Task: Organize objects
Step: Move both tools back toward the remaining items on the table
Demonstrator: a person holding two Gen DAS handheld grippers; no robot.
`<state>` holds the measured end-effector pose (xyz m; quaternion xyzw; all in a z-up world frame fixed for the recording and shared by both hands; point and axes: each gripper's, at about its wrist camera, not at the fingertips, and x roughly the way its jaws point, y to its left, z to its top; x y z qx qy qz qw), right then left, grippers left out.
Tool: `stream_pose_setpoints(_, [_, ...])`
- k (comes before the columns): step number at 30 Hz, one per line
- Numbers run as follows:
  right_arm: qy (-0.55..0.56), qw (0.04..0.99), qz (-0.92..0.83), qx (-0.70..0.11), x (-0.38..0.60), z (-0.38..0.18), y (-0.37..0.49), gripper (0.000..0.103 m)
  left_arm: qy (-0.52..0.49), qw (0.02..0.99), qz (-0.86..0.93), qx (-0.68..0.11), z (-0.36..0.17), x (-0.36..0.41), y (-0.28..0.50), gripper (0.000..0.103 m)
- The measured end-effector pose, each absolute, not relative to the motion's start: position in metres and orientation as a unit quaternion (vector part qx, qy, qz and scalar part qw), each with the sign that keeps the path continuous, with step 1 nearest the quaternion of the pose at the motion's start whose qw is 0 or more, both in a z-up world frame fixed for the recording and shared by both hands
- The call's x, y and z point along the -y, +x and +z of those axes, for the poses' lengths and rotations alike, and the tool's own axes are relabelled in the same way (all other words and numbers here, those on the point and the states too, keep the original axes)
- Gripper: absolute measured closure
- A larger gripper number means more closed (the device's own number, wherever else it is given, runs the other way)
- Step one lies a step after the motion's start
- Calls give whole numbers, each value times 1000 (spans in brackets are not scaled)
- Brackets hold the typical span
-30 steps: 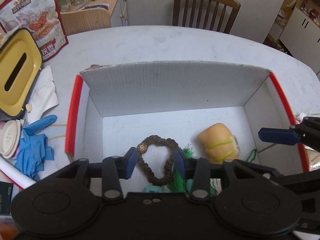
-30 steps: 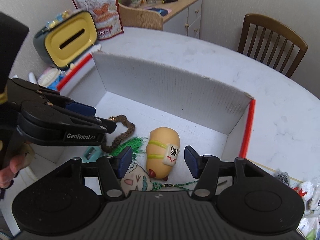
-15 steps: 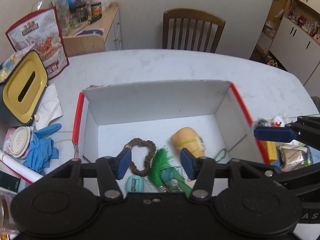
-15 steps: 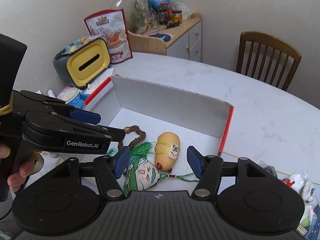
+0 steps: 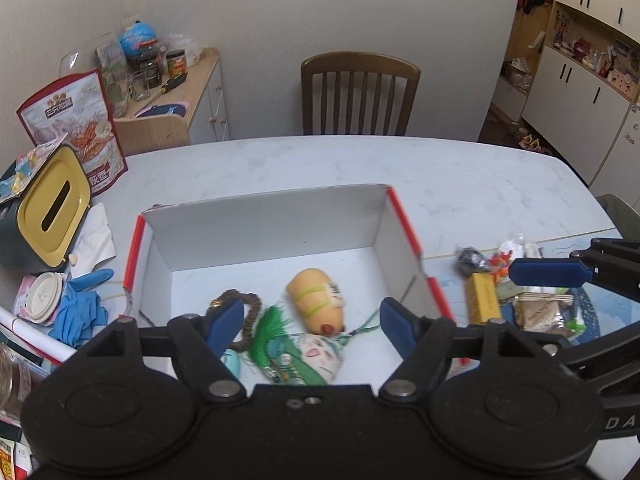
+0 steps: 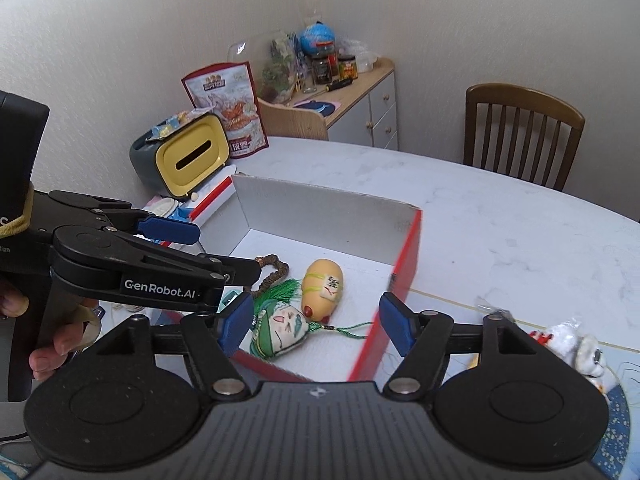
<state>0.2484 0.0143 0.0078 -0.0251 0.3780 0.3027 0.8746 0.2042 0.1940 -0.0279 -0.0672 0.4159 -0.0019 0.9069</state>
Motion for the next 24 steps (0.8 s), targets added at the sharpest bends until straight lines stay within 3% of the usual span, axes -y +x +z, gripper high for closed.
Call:
stream_pose_setpoints(18, [17,888,278,-366,102,8,222,22,-71,917,-30,-392,-11,-110,193,2])
stream_pose_setpoints(24, [23,893,252,-373,143,-4,218,22,-60,918,-40,-390,-17,-79,196,1])
